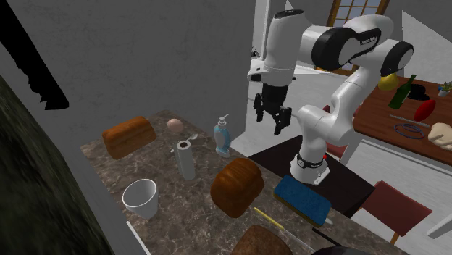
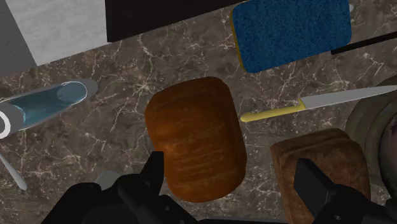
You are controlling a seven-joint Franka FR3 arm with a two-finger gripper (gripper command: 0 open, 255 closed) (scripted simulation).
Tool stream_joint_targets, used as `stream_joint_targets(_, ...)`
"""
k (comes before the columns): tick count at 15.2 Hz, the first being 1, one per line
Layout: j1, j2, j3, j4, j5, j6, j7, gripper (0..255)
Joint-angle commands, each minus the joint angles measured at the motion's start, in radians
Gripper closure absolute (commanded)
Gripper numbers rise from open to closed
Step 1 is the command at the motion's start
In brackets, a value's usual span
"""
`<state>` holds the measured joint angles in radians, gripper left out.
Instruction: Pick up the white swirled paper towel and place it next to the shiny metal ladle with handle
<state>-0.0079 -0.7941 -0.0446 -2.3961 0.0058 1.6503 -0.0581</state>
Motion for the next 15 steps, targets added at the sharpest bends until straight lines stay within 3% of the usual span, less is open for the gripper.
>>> stream_joint_targets(1, 0.000, 0.000, 0.000, 0.000, 0.000, 0.000, 0.000, 0)
stream_joint_targets(8, -0.018, 0.244, -0.096, 0.095, -0.037, 0.127, -0.109, 0)
stream_joint_targets(15, -0.026, 0.510, -0.181, 0.251, -0.026, 0.211, -0.221, 0)
